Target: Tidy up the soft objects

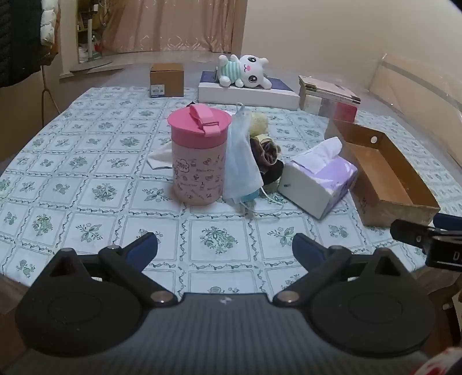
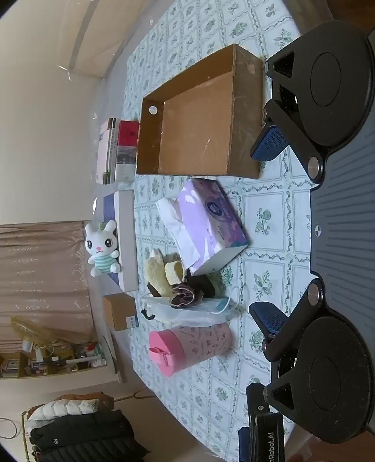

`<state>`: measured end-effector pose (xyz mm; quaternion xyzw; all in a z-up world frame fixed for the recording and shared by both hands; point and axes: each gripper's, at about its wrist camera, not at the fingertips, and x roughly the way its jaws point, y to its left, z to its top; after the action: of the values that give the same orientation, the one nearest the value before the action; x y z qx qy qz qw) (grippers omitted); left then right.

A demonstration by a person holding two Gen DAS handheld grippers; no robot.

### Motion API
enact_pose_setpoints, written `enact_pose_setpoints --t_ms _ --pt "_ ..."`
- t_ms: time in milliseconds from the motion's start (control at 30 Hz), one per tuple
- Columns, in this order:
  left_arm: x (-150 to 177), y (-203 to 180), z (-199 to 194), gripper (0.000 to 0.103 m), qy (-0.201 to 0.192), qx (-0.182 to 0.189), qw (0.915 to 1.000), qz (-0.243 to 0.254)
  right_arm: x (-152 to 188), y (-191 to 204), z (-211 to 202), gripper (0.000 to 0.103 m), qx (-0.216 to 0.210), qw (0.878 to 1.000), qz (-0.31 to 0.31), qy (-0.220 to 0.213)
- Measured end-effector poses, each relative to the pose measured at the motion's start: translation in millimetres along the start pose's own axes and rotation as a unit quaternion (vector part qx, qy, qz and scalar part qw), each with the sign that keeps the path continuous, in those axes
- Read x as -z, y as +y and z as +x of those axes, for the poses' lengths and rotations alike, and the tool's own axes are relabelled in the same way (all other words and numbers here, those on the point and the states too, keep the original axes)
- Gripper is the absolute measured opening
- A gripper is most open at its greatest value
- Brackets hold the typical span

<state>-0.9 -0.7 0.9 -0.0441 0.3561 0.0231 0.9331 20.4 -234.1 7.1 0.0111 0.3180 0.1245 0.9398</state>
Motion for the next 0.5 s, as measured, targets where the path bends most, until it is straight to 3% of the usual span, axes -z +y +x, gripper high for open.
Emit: enact_pose_setpoints --t_ms 500 --pt "-3.6 2.9 -2.4 0.096 -0.002 0.003 1.0 -0.004 -6.9 6.6 5.4 0.103 0.0 1.0 -0.001 0.003"
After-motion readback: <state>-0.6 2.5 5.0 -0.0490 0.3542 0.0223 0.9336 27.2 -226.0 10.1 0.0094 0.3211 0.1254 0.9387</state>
